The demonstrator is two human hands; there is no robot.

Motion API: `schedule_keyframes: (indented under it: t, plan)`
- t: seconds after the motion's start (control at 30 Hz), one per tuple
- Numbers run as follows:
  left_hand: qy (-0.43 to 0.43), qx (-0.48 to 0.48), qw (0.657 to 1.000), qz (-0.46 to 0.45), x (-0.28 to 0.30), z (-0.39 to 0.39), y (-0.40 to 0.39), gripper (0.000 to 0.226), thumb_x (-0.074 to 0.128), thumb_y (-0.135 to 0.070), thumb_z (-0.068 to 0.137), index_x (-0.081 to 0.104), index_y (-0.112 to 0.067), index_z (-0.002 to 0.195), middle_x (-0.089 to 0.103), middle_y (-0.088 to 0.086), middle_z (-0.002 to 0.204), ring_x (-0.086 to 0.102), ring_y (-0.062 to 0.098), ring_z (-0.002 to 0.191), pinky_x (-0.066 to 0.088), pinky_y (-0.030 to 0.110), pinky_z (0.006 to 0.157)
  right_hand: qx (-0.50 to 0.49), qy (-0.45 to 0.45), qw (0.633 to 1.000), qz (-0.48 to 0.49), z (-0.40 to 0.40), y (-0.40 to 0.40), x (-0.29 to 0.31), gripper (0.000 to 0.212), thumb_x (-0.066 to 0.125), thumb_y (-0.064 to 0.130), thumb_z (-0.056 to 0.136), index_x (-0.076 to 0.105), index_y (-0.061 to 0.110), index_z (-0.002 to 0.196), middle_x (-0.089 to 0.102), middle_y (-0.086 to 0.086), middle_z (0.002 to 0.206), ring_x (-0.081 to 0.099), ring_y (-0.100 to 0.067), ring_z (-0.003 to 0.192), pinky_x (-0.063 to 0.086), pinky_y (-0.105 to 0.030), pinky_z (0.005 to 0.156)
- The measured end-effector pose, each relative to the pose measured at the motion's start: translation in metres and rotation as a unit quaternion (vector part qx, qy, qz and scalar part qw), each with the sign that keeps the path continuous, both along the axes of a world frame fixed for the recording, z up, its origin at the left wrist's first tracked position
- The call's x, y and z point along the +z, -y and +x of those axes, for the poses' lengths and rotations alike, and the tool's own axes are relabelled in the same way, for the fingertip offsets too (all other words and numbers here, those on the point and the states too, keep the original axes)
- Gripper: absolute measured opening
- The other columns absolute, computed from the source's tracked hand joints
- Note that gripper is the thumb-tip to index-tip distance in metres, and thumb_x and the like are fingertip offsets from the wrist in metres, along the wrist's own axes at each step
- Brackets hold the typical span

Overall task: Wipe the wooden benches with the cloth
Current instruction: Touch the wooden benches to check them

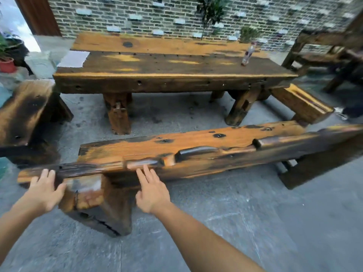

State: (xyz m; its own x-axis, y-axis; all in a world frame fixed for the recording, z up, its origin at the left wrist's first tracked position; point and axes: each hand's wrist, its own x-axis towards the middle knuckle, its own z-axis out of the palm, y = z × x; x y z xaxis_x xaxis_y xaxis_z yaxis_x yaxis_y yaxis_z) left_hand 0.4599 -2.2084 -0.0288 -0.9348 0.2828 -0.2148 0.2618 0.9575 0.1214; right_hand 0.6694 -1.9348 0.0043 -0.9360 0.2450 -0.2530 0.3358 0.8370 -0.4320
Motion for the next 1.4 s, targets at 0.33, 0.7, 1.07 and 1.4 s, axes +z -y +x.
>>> schedule_keyframes:
  t: [0.33, 0.7, 1.07, 1.4]
  plan:
    - [0.063, -0.115, 0.990, 0.055, 0.113, 0.128, -0.176, 0.076, 0.051, -0.034, 0.101, 0.009, -0.015, 0.161, -0.003, 0.009, 0.169, 0.001, 0.034, 0.155, 0.012, 0.045, 0.125, -0.172, 0.033, 0.984, 0.025, 0.158, -0.211, 0.092, 0.066, 0.039, 0.028, 0.103, 0.010, 0.024, 0.162, -0.001, 0.003, 0.171, 0.001, -0.020, 0.157, 0.024, -0.040, 0.123]
    - [0.097, -0.145, 0.985, 0.007, 0.122, 0.116, -0.299, 0.079, 0.048, -0.037, 0.100, 0.002, -0.016, 0.161, -0.008, 0.007, 0.169, -0.001, 0.032, 0.156, 0.018, 0.046, 0.124, -0.218, 0.049, 0.975, 0.016, 0.184, -0.344, 0.104, 0.064, 0.038, 0.027, 0.104, 0.010, 0.026, 0.162, -0.004, 0.005, 0.171, 0.001, -0.020, 0.157, 0.030, -0.043, 0.120]
    - [0.117, -0.258, 0.959, -0.015, 0.132, 0.125, -0.549, 0.075, 0.042, -0.041, 0.104, -0.001, -0.018, 0.161, -0.008, 0.005, 0.169, -0.001, 0.030, 0.156, 0.018, 0.047, 0.124, -0.309, 0.064, 0.949, 0.023, 0.253, -0.511, 0.113, 0.066, 0.041, 0.033, 0.105, 0.008, 0.026, 0.162, -0.007, 0.004, 0.170, -0.003, -0.019, 0.157, 0.028, -0.040, 0.120]
    - [0.106, -0.355, 0.928, 0.049, 0.144, 0.256, -0.854, 0.076, 0.045, -0.038, 0.102, 0.003, -0.016, 0.161, -0.005, 0.006, 0.169, 0.000, 0.031, 0.156, 0.018, 0.048, 0.124, -0.401, 0.038, 0.915, 0.014, 0.382, -0.740, 0.113, 0.066, 0.040, 0.032, 0.103, 0.012, 0.022, 0.162, -0.002, -0.001, 0.171, 0.001, -0.022, 0.157, 0.024, -0.043, 0.122]
